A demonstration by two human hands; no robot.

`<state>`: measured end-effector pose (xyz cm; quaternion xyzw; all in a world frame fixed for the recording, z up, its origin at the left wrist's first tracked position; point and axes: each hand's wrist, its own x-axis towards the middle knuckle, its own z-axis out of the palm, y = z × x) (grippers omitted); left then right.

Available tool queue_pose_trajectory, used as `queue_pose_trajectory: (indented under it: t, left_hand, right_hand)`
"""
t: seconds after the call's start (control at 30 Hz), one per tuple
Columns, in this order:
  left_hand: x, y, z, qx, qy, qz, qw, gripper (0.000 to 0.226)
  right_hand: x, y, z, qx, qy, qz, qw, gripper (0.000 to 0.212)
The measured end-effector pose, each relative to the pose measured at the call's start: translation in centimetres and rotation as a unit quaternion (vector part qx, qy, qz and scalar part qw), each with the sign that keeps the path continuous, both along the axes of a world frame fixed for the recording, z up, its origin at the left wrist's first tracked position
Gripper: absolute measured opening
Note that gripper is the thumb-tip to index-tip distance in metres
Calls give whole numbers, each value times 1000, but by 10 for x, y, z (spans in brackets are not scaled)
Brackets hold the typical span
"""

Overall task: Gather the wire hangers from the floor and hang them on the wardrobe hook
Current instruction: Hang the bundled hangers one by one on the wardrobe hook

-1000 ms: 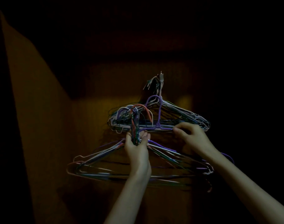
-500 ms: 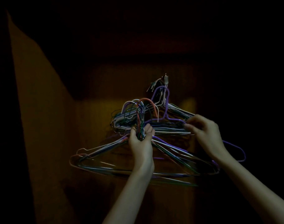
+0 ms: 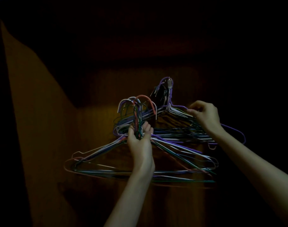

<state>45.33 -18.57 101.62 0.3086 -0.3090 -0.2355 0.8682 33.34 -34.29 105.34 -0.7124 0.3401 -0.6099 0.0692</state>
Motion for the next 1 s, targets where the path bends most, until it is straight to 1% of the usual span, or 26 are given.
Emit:
queue_pose_trajectory:
  t: [0.07, 0.13, 0.2, 0.3, 0.47, 0.7, 0.83, 1.0]
  left_hand:
    - [2, -4, -1, 2, -3, -6, 1000, 57]
    - [4, -7, -1, 7, -5, -9, 1000, 56]
    - [4, -10, -1, 10, 0, -9, 1000, 57]
    - [3, -14, 0, 15, 12, -11, 1000, 58]
    - [1, -19, 6, 14, 13, -8, 1000, 58]
    - [-5, -21, 6, 27, 21, -12, 999, 67]
    - [-7, -22, 0, 31, 14, -13, 999, 61]
    - [-10, -21, -4, 27, 21, -16, 999, 61]
  right_hand:
    - [4, -7, -1, 18, 10, -1, 1000, 5]
    - [6, -13, -3, 35, 14, 19, 999, 4]
    - [8, -15, -3, 40, 12, 39, 998, 6]
    - [10, -17, -3, 41, 8, 41, 998, 9]
    - [12, -22, -5, 61, 9, 42, 997, 2]
    - [11, -19, -8, 73, -3, 51, 996, 2]
    - [8, -15, -9, 60, 25, 10, 998, 9]
    - [-2, 1, -10, 13, 28, 51, 998, 20]
